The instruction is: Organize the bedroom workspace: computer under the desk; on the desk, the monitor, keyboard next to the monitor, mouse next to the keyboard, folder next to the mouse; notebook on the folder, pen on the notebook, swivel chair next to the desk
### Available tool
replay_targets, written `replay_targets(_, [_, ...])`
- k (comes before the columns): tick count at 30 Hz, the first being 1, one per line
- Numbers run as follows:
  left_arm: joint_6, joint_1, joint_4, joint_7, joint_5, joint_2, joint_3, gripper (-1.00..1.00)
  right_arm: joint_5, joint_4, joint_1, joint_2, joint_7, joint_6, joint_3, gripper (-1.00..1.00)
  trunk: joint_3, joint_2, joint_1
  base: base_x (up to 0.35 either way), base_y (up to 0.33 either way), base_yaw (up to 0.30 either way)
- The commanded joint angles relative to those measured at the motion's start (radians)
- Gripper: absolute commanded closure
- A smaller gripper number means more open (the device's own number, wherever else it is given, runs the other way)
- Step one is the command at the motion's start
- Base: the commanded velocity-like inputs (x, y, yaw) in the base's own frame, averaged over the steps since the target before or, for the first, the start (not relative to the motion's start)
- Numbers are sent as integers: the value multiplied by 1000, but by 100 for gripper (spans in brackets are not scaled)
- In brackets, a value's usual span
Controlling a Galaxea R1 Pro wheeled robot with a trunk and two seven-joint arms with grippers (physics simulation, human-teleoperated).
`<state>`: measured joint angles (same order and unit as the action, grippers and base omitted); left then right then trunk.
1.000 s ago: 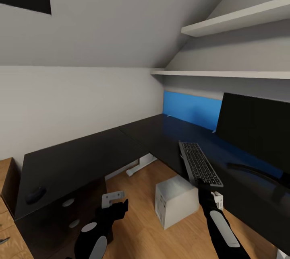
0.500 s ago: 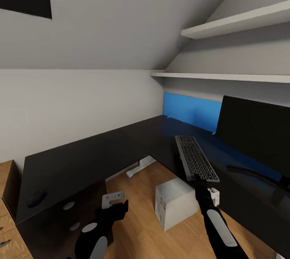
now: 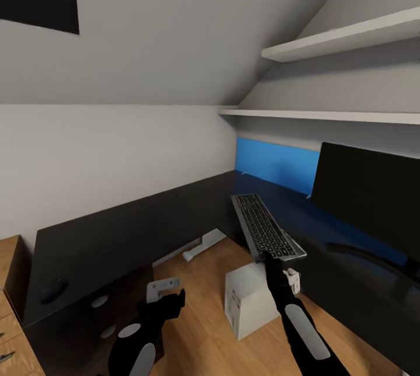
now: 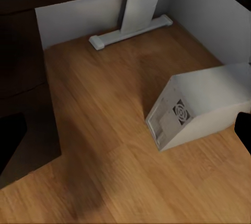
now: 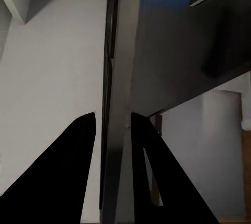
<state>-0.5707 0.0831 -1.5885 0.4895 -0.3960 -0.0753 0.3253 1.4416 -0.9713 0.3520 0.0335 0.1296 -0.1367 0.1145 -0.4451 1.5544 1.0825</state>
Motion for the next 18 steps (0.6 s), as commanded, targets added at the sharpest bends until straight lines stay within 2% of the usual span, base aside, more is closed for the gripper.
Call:
replay_targets(1, [7, -3, -3, 21, -11, 0, 4, -100, 12, 1, 1, -1, 7, -6, 15, 100, 0, 1, 0, 0, 0, 0])
replay_targets(3, [34, -12, -11, 41, -11, 1, 16, -100, 11, 0, 1, -1, 7, -6, 30, 100, 4, 1, 0, 0, 0, 0])
replay_targets(8, [149, -41, -27, 115, -9, 7, 65, -100, 10, 1, 1, 0, 7, -6, 45, 100, 11, 1, 0, 0, 0, 0])
replay_targets(9, [177, -46, -29, 154, -9, 14, 82, -100, 9, 1, 1, 1, 7, -6, 48, 100, 13, 1, 0, 0, 0, 0])
replay_targets(11, [187, -48, -29, 176, -10, 18, 89, -100, 9, 2, 1, 1, 7, -6, 59, 100, 16, 1, 0, 0, 0, 0])
replay_targets(18, [189, -50, -30, 190, -10, 20, 93, -100, 6, 3, 1, 2, 6, -6, 111, 100, 27, 1, 0, 0, 0, 0])
